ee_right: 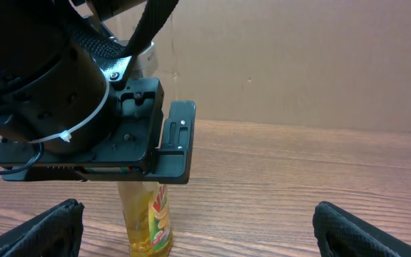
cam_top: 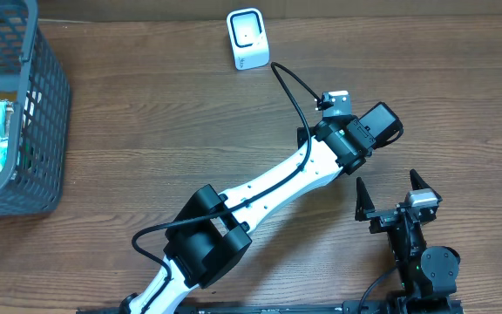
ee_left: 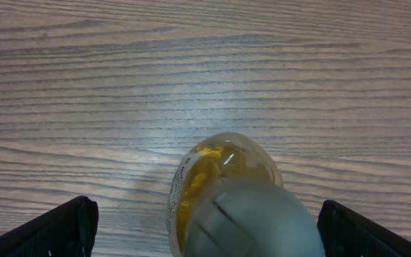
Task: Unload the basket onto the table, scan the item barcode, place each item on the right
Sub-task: 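Lower the yellow bottle upright onto the table before the scanner, then open the left gripper and raise it away from the bottle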
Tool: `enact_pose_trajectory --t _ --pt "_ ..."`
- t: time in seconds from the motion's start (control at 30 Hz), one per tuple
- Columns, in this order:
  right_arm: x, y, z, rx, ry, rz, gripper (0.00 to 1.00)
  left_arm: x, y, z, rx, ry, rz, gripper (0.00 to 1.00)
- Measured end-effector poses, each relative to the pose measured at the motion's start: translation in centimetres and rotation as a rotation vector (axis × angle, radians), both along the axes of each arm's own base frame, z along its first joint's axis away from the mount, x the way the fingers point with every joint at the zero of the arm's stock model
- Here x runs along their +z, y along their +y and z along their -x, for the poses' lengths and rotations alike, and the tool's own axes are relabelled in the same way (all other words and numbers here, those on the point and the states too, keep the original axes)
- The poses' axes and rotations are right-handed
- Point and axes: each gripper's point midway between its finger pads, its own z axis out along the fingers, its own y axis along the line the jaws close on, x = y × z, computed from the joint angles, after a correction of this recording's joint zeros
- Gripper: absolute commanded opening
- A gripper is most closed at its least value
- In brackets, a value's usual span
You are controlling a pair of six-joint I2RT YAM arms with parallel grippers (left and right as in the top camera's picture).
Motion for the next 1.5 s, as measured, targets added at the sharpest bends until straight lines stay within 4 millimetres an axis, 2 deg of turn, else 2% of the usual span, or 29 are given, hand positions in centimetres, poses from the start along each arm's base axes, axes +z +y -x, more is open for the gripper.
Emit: enact_pose_trajectory --t 0.3,0.57,0.93,1.3,1.5 --pt "0.0 0.0 0.0 0.0 0.0 0.0 1.0 0.5 -0.2 -0.2 -0.065 -0.014 -0.034 1.0" --pt "0.0 0.0 0.0 0.0 0.0 0.0 1.0 3.0 -0.5 -0.4 -0.102 -0.052 -0.017 1.0" --pt "0.0 0.0 0.0 0.0 0.0 0.0 1.0 5.8 0.3 -1.1 -0.114 -0.092 0.002 1.0" --pt "0.0 0.0 0.0 0.0 0.0 0.0 1.0 10.8 0.5 -1.3 -0.15 -0.181 0.061 1.0" --pt "0.0 0.0 0.0 0.0 0.0 0.0 1.0 13.8 2.0 -1.8 -0.145 -0.229 0.087 1.0"
